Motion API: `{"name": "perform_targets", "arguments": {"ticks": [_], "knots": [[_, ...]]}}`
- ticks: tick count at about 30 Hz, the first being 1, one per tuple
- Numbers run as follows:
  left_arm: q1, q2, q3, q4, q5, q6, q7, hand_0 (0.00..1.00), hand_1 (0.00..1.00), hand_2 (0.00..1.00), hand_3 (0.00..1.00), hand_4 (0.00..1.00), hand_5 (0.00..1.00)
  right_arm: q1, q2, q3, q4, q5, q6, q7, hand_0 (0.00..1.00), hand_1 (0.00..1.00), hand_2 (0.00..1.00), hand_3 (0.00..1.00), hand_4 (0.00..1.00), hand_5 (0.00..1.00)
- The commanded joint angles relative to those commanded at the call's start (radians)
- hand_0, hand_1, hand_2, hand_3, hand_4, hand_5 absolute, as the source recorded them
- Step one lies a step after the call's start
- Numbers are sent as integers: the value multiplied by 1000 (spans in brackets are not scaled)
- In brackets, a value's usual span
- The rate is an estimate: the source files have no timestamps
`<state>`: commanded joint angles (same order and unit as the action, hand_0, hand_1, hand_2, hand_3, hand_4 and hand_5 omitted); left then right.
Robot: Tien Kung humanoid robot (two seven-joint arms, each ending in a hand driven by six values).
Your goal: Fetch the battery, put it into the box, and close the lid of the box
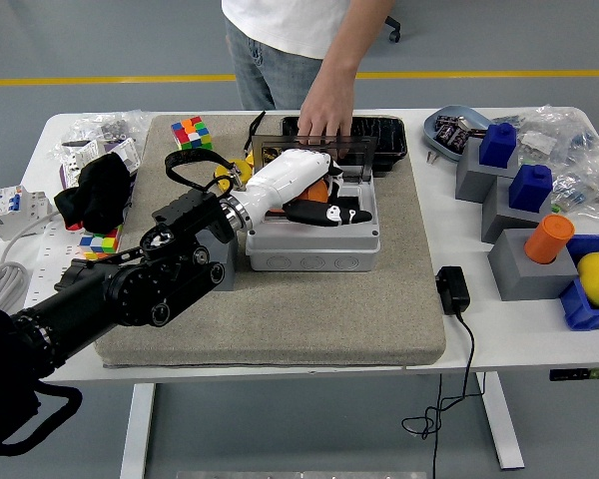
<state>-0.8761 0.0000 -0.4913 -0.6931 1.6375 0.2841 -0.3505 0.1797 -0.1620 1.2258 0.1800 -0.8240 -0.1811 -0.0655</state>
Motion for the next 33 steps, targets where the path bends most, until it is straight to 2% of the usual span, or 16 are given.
{"name": "perform_targets", "arguments": {"ticks": [6, 12, 22, 33], "knots": [[-6, 0, 58, -27, -163, -32, -5, 42, 2, 2, 2, 998, 925, 3, -1, -7, 0, 3, 0, -1, 847, 830, 804, 822, 998, 998], [-13, 0, 78, 3, -241, -30, -19, 48, 2, 2, 2, 998, 935, 6, 0, -22, 0, 6, -1, -2, 847, 830, 804, 822, 998, 998], [-25, 0, 69, 52, -228, -9, -38, 53, 2, 2, 2, 998, 939, 11, 0, -41, 0, 12, -2, -4, 848, 830, 804, 823, 998, 998], [-18, 0, 85, 50, -231, -15, -45, 57, 2, 3, 2, 998, 935, 12, -1, -51, 0, 15, -5, -7, 848, 830, 804, 823, 998, 998]]}}
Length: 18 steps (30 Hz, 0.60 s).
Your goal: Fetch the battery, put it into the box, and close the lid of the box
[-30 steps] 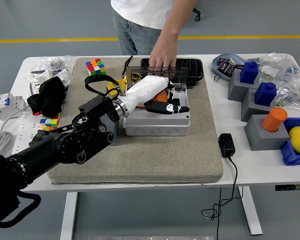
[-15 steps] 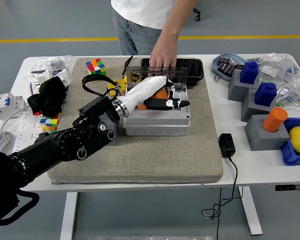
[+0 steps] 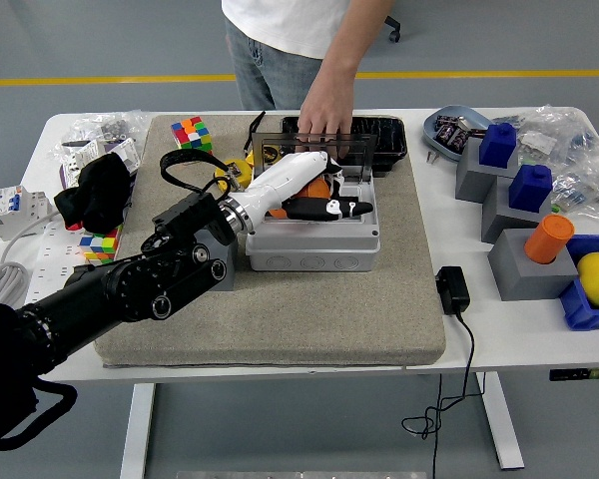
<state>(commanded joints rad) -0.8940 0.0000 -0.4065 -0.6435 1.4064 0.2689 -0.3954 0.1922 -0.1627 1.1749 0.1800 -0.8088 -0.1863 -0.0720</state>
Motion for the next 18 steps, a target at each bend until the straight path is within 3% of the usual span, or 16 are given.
{"name": "perform_targets", "arguments": {"ticks": [1, 6, 7, 12, 13, 18], "knots": [[0, 0, 0, 0, 1, -4, 0, 112, 44, 79, 66, 998, 938, 0, 0, 0, 0, -1, 0, 0, 848, 831, 804, 824, 998, 998], [0, 0, -3, 5, 9, -30, 5, 112, 44, 79, 66, 998, 938, 0, 1, -3, 0, 0, 1, -1, 848, 831, 804, 824, 998, 998], [1, 0, -2, 7, 10, -44, 8, 200, 290, 246, 243, 998, 949, 0, 1, -5, 0, 2, 1, -1, 848, 831, 804, 824, 998, 998], [-2, 0, 0, 6, 25, -71, 9, 200, 290, 246, 243, 998, 949, 1, 2, -5, 0, 1, 1, -2, 848, 831, 804, 824, 998, 998], [-2, 0, -2, 5, 30, -73, 10, 694, 653, 580, 548, 998, 970, 1, 2, -6, 0, 2, 2, -2, 848, 831, 803, 824, 998, 998], [-8, 0, -11, 9, 55, -92, 17, 694, 653, 580, 548, 998, 970, 2, 2, -12, 0, 8, 4, -1, 848, 831, 803, 824, 998, 998]]}}
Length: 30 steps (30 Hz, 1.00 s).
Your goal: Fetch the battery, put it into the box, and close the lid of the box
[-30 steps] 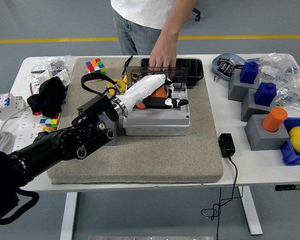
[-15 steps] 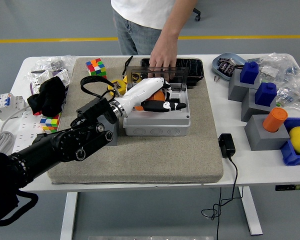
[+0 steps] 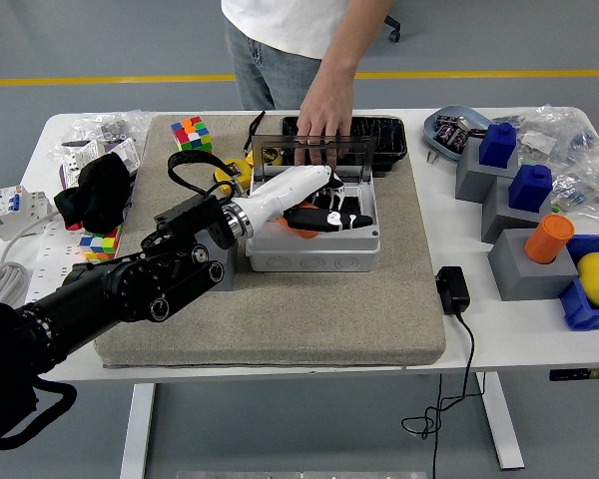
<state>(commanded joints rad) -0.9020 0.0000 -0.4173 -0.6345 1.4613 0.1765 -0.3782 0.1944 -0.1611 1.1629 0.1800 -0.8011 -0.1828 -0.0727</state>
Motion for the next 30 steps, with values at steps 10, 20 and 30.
{"name": "perform_targets", "arguments": {"ticks": [10, 20, 30], "knots": [[-13, 0, -25, -6, 37, 3, -1, 862, 773, 699, 659, 998, 993, 3, 1, -3, 0, 4, 2, 0, 847, 822, 799, 824, 998, 998], [-14, 0, -147, -161, 169, -231, 135, 667, 648, 603, 589, 998, 998, 3, 4, -7, 0, 8, 3, 1, 844, 818, 796, 823, 998, 998], [24, 0, -373, -349, 125, -618, 472, 435, 567, 546, 533, 998, 998, 2, 6, 7, 0, 0, 4, 0, 843, 815, 794, 823, 998, 998]]}}
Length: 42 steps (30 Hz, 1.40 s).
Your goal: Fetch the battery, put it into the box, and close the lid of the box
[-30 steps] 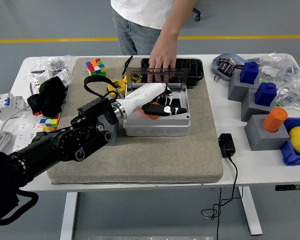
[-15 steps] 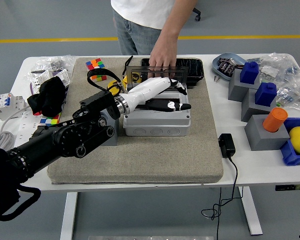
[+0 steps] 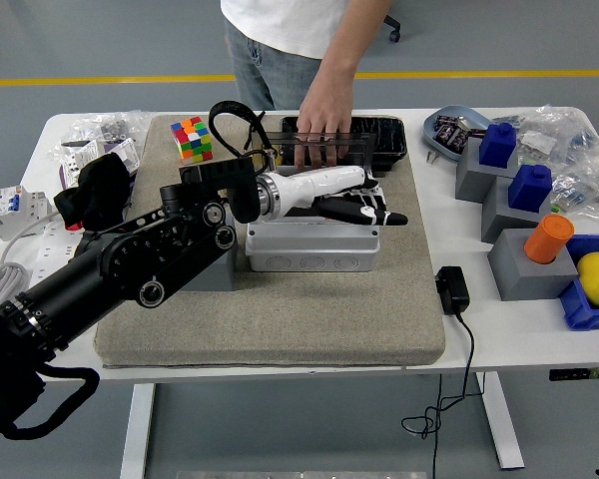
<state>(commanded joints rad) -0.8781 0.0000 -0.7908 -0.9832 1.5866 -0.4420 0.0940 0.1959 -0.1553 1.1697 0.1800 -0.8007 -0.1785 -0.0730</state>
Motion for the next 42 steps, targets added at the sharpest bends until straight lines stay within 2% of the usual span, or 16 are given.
{"name": "perform_targets", "arguments": {"ticks": [2, 4, 5, 6, 7, 8, 13, 14, 18, 19, 20, 25, 26, 31, 32, 42], "knots": [[16, 0, -61, -35, -83, -84, 46, 434, 572, 547, 537, 998, 998, 0, 0, -3, 0, 5, 0, 2, 843, 814, 793, 824, 998, 998], [25, 0, -102, -56, -167, -167, 49, 434, 572, 547, 537, 998, 998, -1, 1, -2, 0, 5, 0, 2, 843, 814, 793, 824, 998, 998], [34, 0, -124, -76, -206, -200, 37, 434, 572, 547, 537, 998, 998, -3, 2, 0, 0, 5, 0, 2, 843, 814, 793, 824, 998, 998], [39, 0, -139, -89, -252, -201, 26, 434, 572, 547, 537, 998, 998, -4, 2, 1, 0, 5, 0, 3, 843, 814, 793, 824, 998, 998], [49, 0, -157, -112, -297, -174, 1, 434, 572, 547, 537, 998, 998, -6, 2, 4, 0, 4, 0, 2, 843, 814, 793, 824, 998, 998], [56, 0, -168, -127, -336, -148, -20, 504, 627, 623, 594, 998, 971, -7, 2, 7, 0, 1, 0, 1, 841, 813, 792, 824, 998, 998], [79, 0, -245, -173, -544, 43, -158, 504, 627, 623, 594, 998, 971, -9, 1, 18, 0, -3, 0, -1, 841, 813, 792, 824, 998, 998], [77, 0, -268, -167, -590, 89, -183, 730, 782, 755, 728, 998, 998, -10, 0, 21, 0, -5, -1, -2, 842, 811, 790, 824, 998, 998], [65, 0, -324, -140, -744, 247, -231, 730, 782, 755, 728, 998, 998, -11, 0, 28, 0, -8, -1, -2, 842, 811, 790, 824, 998, 998], [58, 0, -337, -128, -700, 289, -246, 730, 782, 755, 728, 998, 998, -12, 1, 27, 0, -6, -1, -2, 842, 811, 790, 824, 998, 998], [50, 0, -344, -112, -663, 321, -259, 864, 908, 865, 849, 998, 998, -12, 1, 27, 0, -6, -1, -2, 839, 810, 788, 824, 998, 998], [32, 0, -361, -47, -455, 440, -262, 864, 908, 865, 849, 998, 998, -13, 1, 35, 0, -9, -2, -1, 839, 810, 788, 824, 998, 998], [31, 0, -366, -37, -410, 456, -254, 998, 998, 946, 919, 998, 998, -12, 1, 36, 0, -10, -2, -1, 839, 809, 786, 823, 998, 998], [15, 0, -336, 36, -212, 440, -203, 998, 998, 946, 919, 998, 998, -11, 2, 40, 0, -10, -2, 0, 839, 809, 786, 823, 998, 998], [12, 0, -329, 54, -173, 436, -200, 998, 998, 998, 956, 998, 998, -11, 2, 40, 0, -10, -2, 0, 838, 808, 784, 824, 998, 998], [-16, 0, -258, 190, 250, 373, -160, 998, 998, 998, 963, 998, 998, -11, 2, 46, 0, -16, -2, 0, 837, 806, 782, 823, 998, 998]]}}
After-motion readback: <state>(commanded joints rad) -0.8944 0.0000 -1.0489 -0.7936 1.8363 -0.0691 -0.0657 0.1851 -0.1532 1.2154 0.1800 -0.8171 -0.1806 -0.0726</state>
